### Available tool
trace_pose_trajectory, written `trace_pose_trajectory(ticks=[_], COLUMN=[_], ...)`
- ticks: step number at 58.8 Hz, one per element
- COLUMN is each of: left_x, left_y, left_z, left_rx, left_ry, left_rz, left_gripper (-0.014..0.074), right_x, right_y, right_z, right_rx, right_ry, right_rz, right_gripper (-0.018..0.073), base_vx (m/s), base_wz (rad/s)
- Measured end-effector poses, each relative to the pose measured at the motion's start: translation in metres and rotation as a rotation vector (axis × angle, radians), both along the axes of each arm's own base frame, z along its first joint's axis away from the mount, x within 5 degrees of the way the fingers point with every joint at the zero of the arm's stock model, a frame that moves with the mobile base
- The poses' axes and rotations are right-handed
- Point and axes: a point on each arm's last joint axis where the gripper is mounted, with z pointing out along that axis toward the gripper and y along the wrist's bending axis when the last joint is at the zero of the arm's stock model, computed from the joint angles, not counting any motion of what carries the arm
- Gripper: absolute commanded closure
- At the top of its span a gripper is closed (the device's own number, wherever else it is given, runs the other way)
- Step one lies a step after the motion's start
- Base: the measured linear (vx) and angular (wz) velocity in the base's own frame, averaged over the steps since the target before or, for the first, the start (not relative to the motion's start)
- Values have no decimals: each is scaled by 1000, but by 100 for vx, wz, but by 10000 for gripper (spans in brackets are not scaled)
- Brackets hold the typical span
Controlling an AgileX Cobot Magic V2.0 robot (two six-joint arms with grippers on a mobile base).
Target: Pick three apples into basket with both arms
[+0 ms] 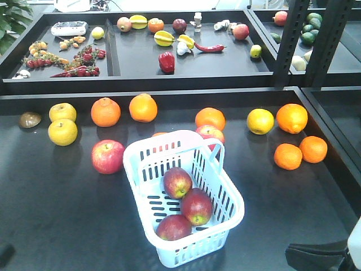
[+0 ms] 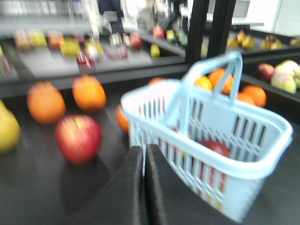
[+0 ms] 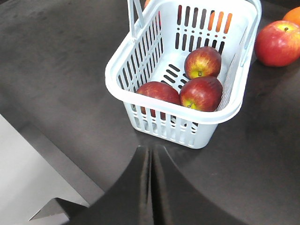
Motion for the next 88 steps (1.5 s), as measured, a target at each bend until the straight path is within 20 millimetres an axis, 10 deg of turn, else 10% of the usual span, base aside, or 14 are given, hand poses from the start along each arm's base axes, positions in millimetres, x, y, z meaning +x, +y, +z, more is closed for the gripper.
trace_pose_trajectory(ticks=[88], left_x=[0], left_y=[23], left_z=[-1], left_rx=[-226], left_ry=[31], left_rz=[394], left_gripper=[603], right_x=[0], right_y=[0], right_z=[0], right_rx=[-2], right_ry=[6], right_rz=[3], right_gripper=[564], base_vx=[0], base_wz=[0])
